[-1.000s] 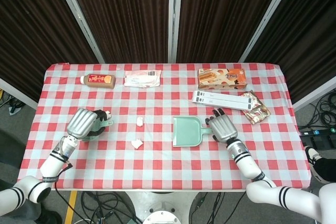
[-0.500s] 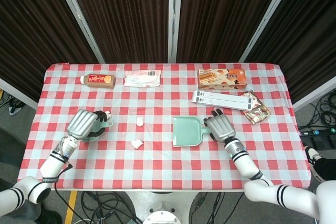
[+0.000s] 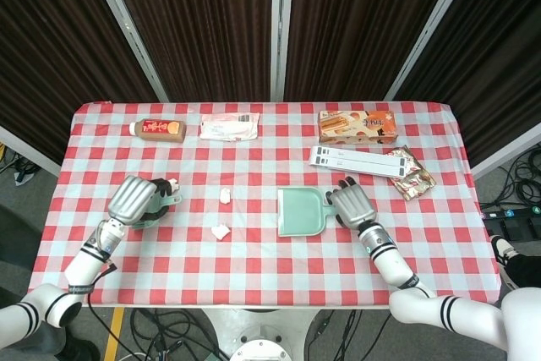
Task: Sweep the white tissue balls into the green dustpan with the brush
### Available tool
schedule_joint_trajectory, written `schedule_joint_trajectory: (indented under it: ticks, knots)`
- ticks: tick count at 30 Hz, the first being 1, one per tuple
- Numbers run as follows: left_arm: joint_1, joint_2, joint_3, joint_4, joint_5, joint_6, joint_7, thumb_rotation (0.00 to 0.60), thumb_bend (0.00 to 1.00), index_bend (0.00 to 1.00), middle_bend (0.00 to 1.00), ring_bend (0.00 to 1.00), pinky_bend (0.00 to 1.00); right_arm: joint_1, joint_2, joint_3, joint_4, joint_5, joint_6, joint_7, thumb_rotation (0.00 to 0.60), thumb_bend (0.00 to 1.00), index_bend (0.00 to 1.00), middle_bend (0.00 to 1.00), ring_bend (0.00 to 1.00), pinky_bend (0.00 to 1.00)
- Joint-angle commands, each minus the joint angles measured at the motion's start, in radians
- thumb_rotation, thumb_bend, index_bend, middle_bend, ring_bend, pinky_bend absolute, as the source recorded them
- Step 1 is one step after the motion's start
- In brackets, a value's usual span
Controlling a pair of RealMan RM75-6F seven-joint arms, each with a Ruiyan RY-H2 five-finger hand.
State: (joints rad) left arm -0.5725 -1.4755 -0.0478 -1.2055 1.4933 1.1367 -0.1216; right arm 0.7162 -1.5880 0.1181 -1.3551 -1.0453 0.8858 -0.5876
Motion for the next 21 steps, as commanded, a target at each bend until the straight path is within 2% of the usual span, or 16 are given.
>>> schedule_joint_trajectory:
  ticks: [1, 5, 9, 16, 21]
  knots:
    - [-0.001, -0.001, -0.002, 0.005, 0.001, 0.001, -0.004, 0.6, 0.39, 0.53, 0.55, 0.72, 0.9, 0.001, 0.003, 0.003, -0.004, -0.001, 0.004, 0.01, 0.6, 0.34, 0.56, 0.56, 0.26, 0.2]
    - [-0.007, 0.002, -0.01, 0.029, 0.0, -0.005, -0.021, 0.6, 0.4, 0.53, 0.55, 0.72, 0.9, 0.001, 0.033, 0.011, -0.033, -0.009, 0.007, 0.039, 0.6, 0.42, 0.6, 0.6, 0.29, 0.21]
    - [-0.02, 0.001, -0.015, 0.083, 0.005, -0.017, -0.05, 0.6, 0.4, 0.53, 0.55, 0.72, 0.9, 0.0, 0.095, 0.036, -0.098, -0.003, 0.024, 0.061, 0.6, 0.44, 0.6, 0.6, 0.29, 0.21]
    - [-0.064, -0.066, -0.024, 0.303, 0.025, -0.043, -0.189, 0.6, 0.4, 0.54, 0.56, 0.72, 0.9, 0.015, 0.213, 0.067, -0.193, 0.044, 0.009, 0.062, 0.6, 0.45, 0.61, 0.6, 0.29, 0.21]
    - [-0.101, -0.133, -0.01, 0.447, 0.053, -0.066, -0.306, 0.6, 0.4, 0.54, 0.56, 0.71, 0.9, 0.048, 0.225, 0.054, -0.205, 0.08, -0.032, 0.033, 0.6, 0.45, 0.61, 0.6, 0.29, 0.21]
